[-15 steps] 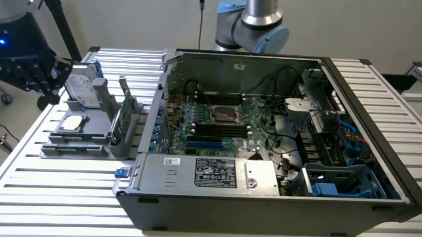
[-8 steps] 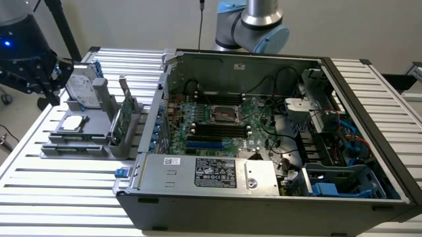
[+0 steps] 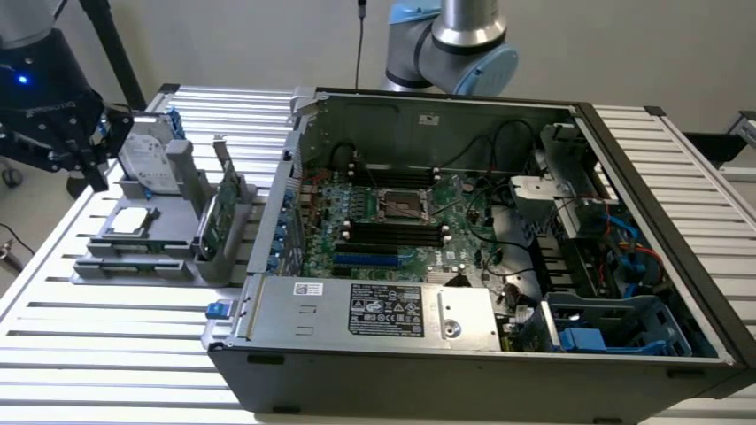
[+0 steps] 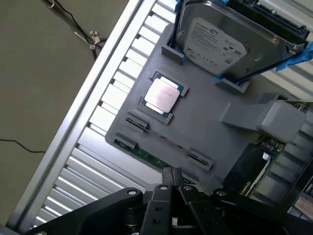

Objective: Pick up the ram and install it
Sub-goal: 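Pick up the ram and move it above insertion slot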

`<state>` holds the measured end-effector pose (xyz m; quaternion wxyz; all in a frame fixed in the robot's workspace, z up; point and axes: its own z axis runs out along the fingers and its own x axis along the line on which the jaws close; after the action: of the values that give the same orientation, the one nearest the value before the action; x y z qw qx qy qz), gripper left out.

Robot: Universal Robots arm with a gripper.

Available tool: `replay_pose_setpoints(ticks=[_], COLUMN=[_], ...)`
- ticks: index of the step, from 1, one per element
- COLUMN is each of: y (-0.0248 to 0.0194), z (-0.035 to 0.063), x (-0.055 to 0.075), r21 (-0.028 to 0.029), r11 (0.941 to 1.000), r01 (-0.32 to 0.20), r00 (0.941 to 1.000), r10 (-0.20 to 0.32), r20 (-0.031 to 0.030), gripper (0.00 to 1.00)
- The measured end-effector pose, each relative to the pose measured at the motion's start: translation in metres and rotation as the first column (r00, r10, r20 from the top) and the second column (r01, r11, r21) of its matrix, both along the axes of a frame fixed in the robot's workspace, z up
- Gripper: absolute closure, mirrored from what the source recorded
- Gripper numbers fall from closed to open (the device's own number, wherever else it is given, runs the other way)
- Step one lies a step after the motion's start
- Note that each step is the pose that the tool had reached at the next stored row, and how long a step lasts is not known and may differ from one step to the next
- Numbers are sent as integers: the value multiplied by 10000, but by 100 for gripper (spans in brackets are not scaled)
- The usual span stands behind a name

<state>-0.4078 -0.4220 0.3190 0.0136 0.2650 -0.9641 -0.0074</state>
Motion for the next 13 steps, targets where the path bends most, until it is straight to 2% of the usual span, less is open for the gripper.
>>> replay_pose_setpoints(ticks=[3, 7, 9, 13], y=[0, 0, 0, 0], z=[-11, -29, -39, -61], x=[0, 0, 0, 0], r21=[0, 1, 1, 2], r11=[9985, 9920, 9867, 9720], r01=[-544, -1264, -1624, -2350], r00=[9985, 9920, 9867, 9720], r10=[544, 1264, 1624, 2350], r20=[0, -1, -3, -7], gripper=[89, 89, 89, 89])
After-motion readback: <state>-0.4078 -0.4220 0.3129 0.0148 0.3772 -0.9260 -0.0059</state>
